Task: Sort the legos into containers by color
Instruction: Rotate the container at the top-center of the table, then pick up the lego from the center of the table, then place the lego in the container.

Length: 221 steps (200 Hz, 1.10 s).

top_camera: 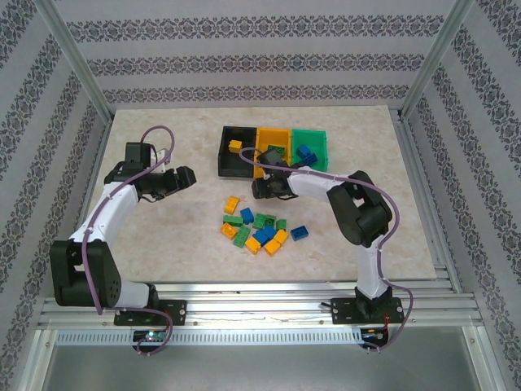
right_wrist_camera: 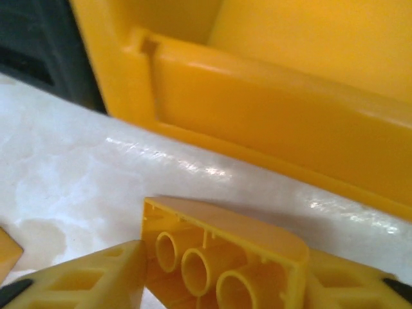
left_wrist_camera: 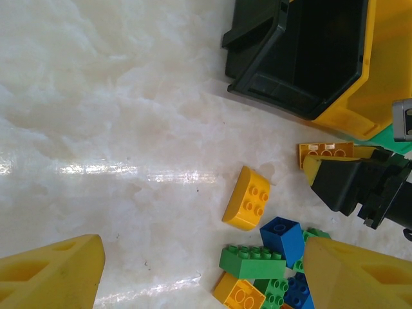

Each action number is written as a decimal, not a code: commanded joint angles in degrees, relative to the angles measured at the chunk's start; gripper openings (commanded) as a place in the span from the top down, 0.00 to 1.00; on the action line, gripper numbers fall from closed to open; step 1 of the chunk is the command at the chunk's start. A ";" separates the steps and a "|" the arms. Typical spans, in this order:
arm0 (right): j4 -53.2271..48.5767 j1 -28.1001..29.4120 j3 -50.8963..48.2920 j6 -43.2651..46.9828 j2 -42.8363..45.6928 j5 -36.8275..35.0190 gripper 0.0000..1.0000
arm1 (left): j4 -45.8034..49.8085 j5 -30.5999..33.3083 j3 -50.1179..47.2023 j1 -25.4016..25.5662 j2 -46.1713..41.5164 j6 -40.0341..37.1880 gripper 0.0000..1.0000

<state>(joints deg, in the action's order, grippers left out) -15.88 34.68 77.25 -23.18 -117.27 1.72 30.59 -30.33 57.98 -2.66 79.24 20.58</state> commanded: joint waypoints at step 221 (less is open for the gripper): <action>-2.14 -0.38 22.26 -2.47 -1.51 6.80 0.39 | 0.24 -3.36 -1.07 -0.60 1.63 -0.20 0.20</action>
<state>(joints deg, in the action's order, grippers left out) -18.46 34.11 104.77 -24.27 -120.64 6.83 30.46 -33.04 57.65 -2.70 80.55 20.58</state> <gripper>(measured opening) 0.609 0.796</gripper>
